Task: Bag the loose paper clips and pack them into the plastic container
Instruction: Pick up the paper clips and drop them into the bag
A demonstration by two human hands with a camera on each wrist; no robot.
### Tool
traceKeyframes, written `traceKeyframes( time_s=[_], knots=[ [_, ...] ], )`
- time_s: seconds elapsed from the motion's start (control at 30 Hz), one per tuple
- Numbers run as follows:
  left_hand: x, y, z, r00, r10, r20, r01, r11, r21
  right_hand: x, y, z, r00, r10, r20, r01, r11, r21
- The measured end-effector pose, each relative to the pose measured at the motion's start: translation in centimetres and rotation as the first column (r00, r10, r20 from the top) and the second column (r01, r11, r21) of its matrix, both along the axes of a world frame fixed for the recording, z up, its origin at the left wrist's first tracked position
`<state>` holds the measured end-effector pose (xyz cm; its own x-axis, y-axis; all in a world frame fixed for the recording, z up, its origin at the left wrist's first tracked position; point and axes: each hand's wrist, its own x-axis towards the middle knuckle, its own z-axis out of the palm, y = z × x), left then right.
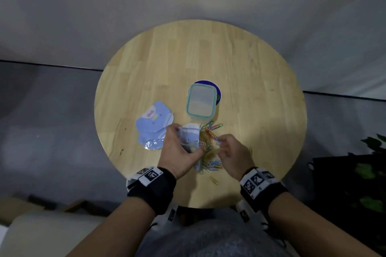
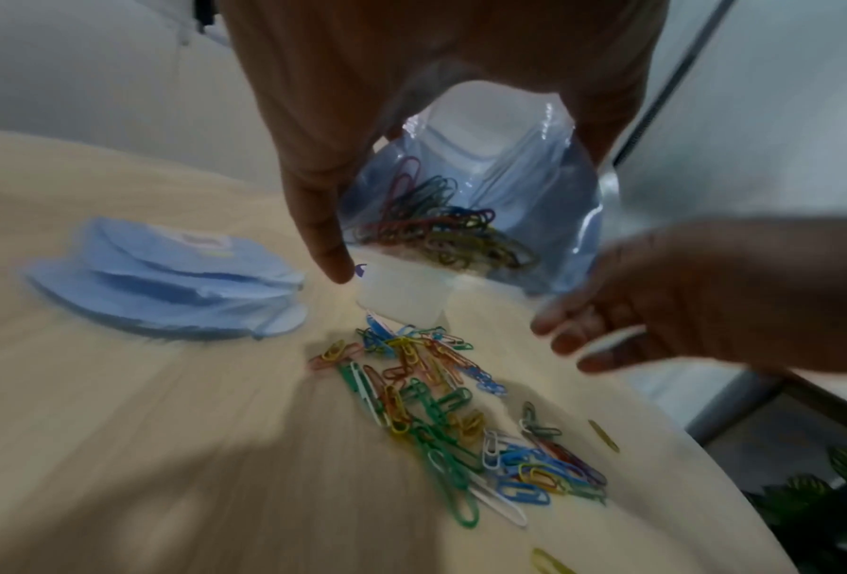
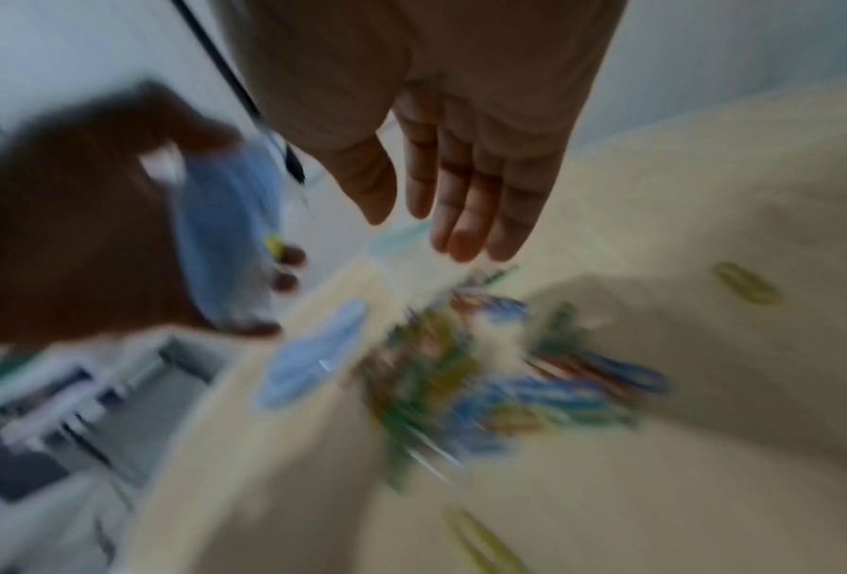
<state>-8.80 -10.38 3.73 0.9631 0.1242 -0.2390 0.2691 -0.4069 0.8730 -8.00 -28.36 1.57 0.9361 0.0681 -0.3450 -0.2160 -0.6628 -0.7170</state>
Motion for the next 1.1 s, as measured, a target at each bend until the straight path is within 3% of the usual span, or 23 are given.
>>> traceKeyframes(
  time_s=[0.13,0.23,0.33,0.53,0.67,0.8,0.87,0.93,1.0,1.1],
  knots=[
    [0.1,-0.7,-0.4,0.997,-0.054,0.059,0.05,0.996,0.067,2.2,2.1,4.3,0.939,-0.019,-0.344,0.176,0.884,0.433],
    [0.7,-0.9,0.1,0.994,-0.041,0.099,0.03,0.994,0.105,3.3,2.1,6.8,0.892,0.029,-0.451,0.221,0.842,0.492],
    [1.0,-0.8,0.3,0.991,-0.03,0.133,0.014,0.992,0.124,3.6,1.6,7.7,0.913,0.096,-0.397,0.13,0.853,0.505],
    [1.3,-0.9,0.4,0.987,-0.089,0.135,0.052,0.964,0.259,6.0,1.7,9.4,0.991,0.079,-0.109,-0.045,0.957,0.287],
    [1.6,-1.3,0.7,0.982,-0.125,0.144,0.082,0.958,0.276,6.9,2.8,10.8,0.974,0.228,0.003,-0.223,0.948,0.226],
    [2.2,-1.0,1.1,0.988,-0.1,0.12,0.064,0.961,0.27,7.0,0.6,8.1,0.981,0.102,0.164,-0.101,0.995,-0.013],
    [2.2,-0.4,0.9,0.989,-0.103,0.111,0.067,0.956,0.287,5.8,-1.2,4.9,0.984,0.173,-0.039,-0.177,0.945,-0.276],
    [1.9,0.2,0.5,0.988,-0.111,0.105,0.075,0.951,0.301,3.5,-2.1,1.8,0.93,0.211,-0.301,-0.329,0.843,-0.426],
    [1.5,0.6,0.0,0.988,-0.126,0.093,0.089,0.941,0.327,1.2,-1.6,-0.2,0.906,0.232,-0.355,-0.38,0.816,-0.436],
    [0.5,0.8,-0.7,0.986,-0.152,0.07,0.117,0.925,0.363,-0.7,0.1,-2.3,0.895,0.317,-0.313,-0.435,0.77,-0.466]
  ],
)
